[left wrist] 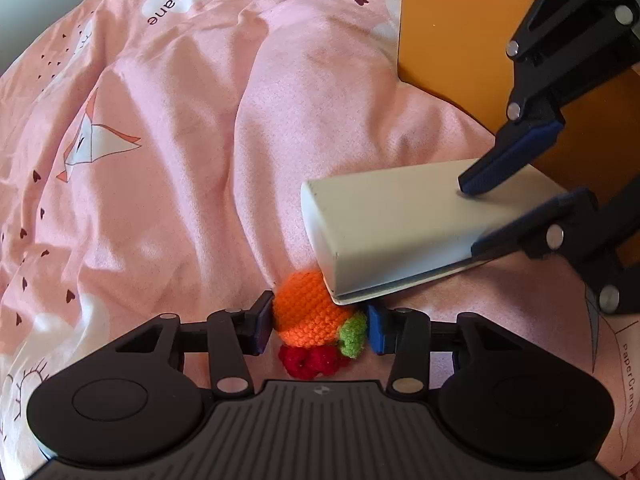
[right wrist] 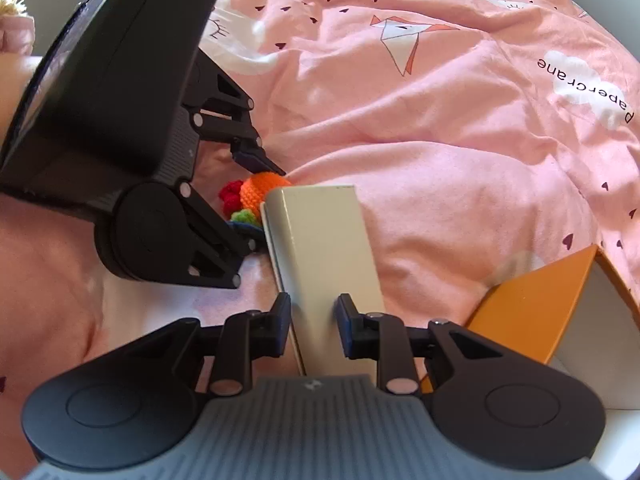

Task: Organize objects
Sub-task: 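Lift the white box with the right tool while the left tool grasps the crocheted fruit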

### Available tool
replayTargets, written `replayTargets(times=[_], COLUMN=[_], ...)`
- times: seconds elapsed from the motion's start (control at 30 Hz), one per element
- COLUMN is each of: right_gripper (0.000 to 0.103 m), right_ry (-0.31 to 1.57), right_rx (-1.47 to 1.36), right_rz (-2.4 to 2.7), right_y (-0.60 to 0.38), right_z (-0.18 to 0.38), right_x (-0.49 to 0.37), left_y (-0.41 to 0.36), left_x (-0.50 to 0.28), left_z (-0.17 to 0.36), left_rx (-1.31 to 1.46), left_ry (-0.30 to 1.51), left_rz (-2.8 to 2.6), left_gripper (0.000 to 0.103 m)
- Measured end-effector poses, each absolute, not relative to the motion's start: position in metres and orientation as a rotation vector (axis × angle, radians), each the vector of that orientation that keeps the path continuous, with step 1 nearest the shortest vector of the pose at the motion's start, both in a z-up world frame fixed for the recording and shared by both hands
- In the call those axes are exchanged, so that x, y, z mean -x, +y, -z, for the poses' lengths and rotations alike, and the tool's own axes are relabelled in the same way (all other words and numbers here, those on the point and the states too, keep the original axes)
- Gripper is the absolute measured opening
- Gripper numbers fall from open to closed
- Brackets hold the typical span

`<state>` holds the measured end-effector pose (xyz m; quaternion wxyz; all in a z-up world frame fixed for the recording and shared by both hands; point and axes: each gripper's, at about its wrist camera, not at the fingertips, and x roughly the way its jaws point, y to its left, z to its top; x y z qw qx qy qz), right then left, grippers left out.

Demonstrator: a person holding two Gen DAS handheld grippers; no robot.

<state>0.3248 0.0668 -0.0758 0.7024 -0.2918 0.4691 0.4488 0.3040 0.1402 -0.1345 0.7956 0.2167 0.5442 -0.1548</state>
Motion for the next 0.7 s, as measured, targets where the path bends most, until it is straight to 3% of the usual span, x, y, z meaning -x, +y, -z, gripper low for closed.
replayTargets(times=[0.1,0.33,0.43,0.53,0.7], right_gripper=[0.048,0.051,0.057,0.055,0.031], right_ry=[1.033,0.961,0.95,0.95,0.93], right_rx=[0.663,0.844,0.875,0.876,0.853], right_rz=[-1.014,-0.912,-0.884,-0.875,-0.863], right_y=[0.071,0.094,0.099,0.1,0.097], right_z=[0.075,0.097,0.106,0.106,0.092], right_x=[-0.315,-0.3,-0.3,-0.301,-0.298], left_y=[0.14,0.15,0.16,0.166,0.172], left_x=[-0.303,-0.289,-0.278,-0.268,-0.257], left_z=[0.13,0.122,0.115,0.108,0.091], left_rx=[-0.458,-0.462,-0.44,-0.429,-0.387], left_ry=[1.178,1.189,1.188,1.182,1.176], left_rz=[0.317,0.279,0.267,0.253,0.234], left_gripper=[0.051,0.051,0.051,0.051,0.051])
